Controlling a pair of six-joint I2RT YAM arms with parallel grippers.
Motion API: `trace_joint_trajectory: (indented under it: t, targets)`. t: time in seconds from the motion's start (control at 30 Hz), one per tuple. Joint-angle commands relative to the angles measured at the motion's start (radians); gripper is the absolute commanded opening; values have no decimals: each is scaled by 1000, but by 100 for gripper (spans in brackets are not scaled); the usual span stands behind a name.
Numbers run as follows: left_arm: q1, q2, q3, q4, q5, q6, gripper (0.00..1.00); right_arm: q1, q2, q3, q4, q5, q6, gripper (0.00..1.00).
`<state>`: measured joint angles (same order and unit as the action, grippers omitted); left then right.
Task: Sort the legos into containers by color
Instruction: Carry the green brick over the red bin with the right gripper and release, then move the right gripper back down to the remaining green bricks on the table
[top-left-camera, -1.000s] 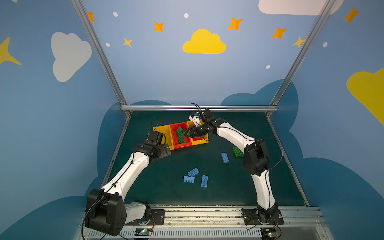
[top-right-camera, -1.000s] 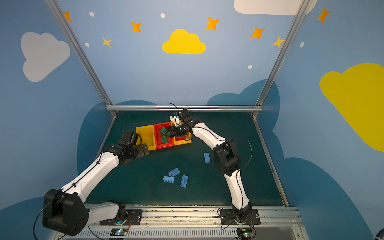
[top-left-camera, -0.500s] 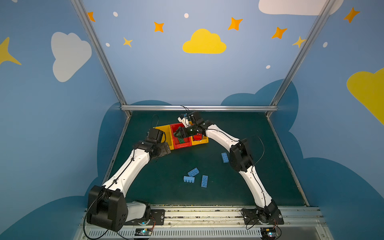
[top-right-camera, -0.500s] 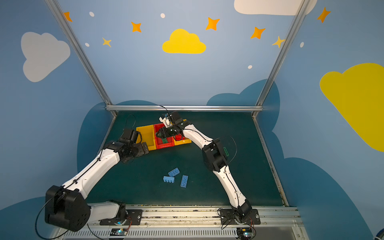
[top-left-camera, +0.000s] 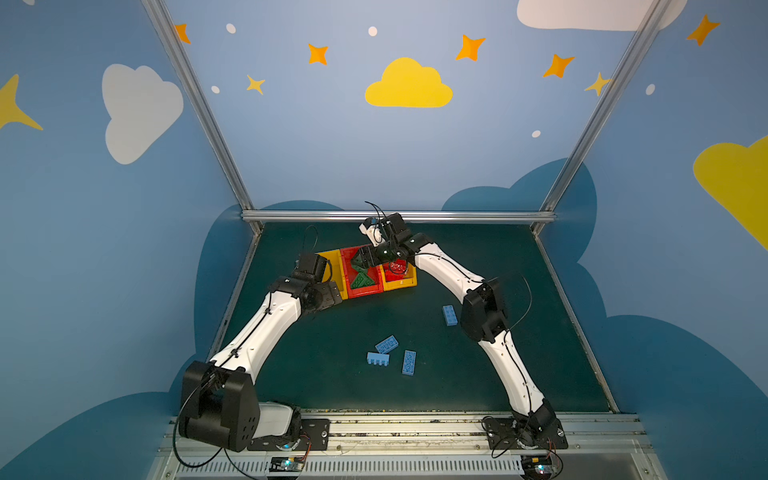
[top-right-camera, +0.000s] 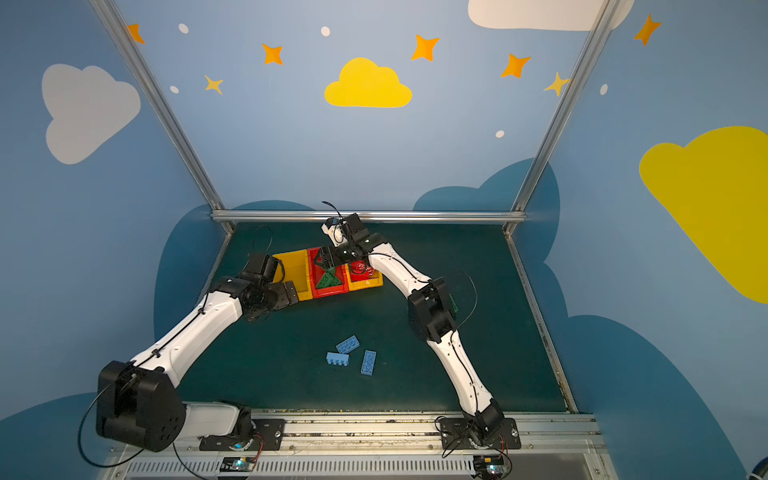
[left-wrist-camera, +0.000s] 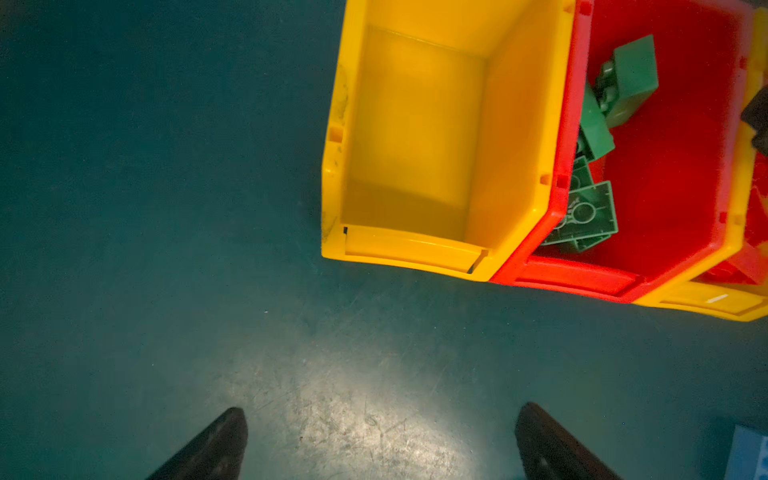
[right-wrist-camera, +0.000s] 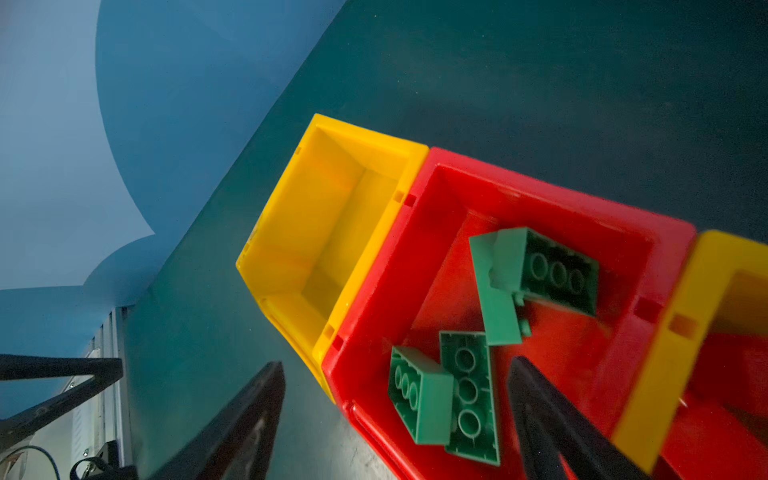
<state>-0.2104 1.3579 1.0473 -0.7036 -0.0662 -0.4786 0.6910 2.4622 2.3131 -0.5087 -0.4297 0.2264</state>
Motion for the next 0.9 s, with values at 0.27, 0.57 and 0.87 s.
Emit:
trace_joint_trajectory:
  t: [0.27, 0.57, 0.87]
  targets:
    - [-108, 95, 64, 152, 115, 9, 100, -191, -529, -627, -93, 202, -4, 80]
    - [-341, 265, 230, 201, 140, -5, 100, -373, -750, -1011, -175, 307, 128, 76]
    - [-412, 310, 281, 189, 119, -7, 100, -421, -826, -1179, -183, 283, 259, 79]
